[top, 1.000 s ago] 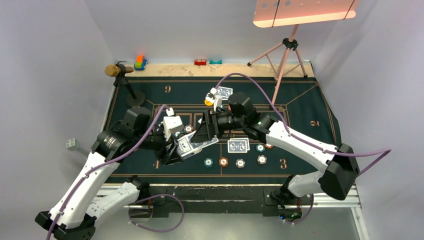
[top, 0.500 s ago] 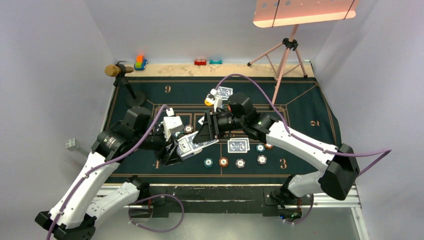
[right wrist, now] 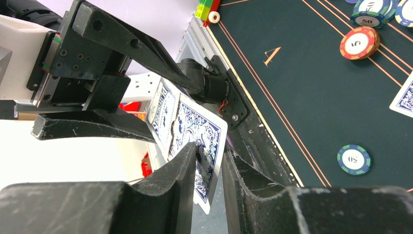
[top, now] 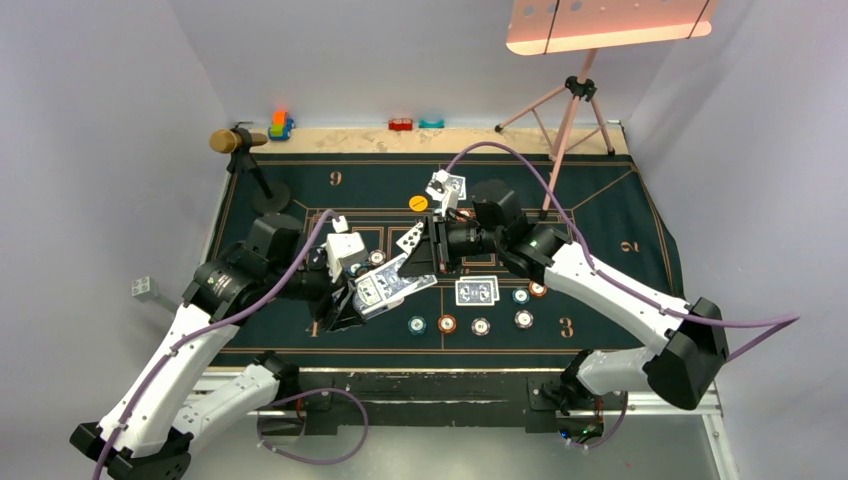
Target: Distribute texas hold em gaming equipment
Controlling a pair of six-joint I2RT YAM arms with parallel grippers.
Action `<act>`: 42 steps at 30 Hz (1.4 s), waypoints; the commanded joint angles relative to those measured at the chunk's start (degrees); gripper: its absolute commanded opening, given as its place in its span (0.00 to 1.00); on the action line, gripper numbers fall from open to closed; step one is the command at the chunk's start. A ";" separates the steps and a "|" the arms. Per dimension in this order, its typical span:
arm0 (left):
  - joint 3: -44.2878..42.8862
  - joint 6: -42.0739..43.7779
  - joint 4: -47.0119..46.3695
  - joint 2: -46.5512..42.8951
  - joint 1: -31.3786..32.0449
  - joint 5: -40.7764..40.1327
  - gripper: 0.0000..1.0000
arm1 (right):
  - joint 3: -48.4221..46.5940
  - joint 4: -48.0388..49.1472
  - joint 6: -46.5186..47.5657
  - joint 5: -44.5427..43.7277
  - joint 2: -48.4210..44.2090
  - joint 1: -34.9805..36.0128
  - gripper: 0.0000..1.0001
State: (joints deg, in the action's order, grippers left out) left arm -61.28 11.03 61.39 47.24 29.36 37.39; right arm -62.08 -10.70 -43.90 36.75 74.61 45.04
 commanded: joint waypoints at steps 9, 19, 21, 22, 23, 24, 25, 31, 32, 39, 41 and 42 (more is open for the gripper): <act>-2.31 -1.14 -1.96 -0.57 -0.28 1.82 0.21 | -1.18 -4.87 3.61 -3.66 -3.76 -2.67 0.28; -2.10 -1.24 -1.84 -0.92 -0.36 1.78 0.21 | -4.41 -8.44 6.00 -6.19 -4.76 -3.84 0.27; -2.02 -1.25 -1.80 -0.97 -0.36 1.78 0.21 | -4.75 -8.72 5.94 -6.18 -5.30 -4.37 0.24; -1.96 -1.26 -1.78 -1.07 -0.36 1.80 0.21 | -4.76 -8.69 5.93 -6.18 -5.65 -4.65 0.23; -1.93 -1.26 -1.78 -1.10 -0.36 1.81 0.21 | -4.94 -8.70 5.82 -6.08 -6.05 -4.90 0.21; -1.84 -1.27 -1.75 -1.18 -0.37 1.80 0.21 | -5.09 -8.64 5.64 -6.05 -6.53 -5.14 0.19; -1.77 -1.26 -1.77 -1.17 -0.36 1.80 0.21 | -5.28 -8.74 5.59 -6.00 -6.76 -5.47 0.17; -1.59 -1.16 -1.54 -1.36 -0.40 1.67 0.21 | -5.66 -8.62 4.42 -5.05 -8.30 -7.50 0.05; -1.63 -1.18 -1.61 -1.36 -0.38 1.69 0.21 | -5.63 -8.66 4.10 -4.84 -8.39 -8.10 0.04; -1.31 -0.70 -1.18 -1.78 -0.37 1.65 0.21 | -2.66 -7.32 2.81 -3.29 -10.49 -14.08 0.00; -1.20 -0.74 -1.22 -1.81 -0.36 1.79 0.21 | -0.44 -6.12 2.57 -2.91 -10.38 -16.05 0.00; -1.07 -0.70 -1.31 -1.89 -0.36 1.89 0.21 | 1.04 -4.78 2.37 -2.41 -9.89 -16.73 0.00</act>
State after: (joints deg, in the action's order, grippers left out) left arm -61.28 11.00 61.78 46.15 29.32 37.47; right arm -64.60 -19.11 -40.56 32.62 65.49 31.16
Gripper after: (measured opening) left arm 0.692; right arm 0.007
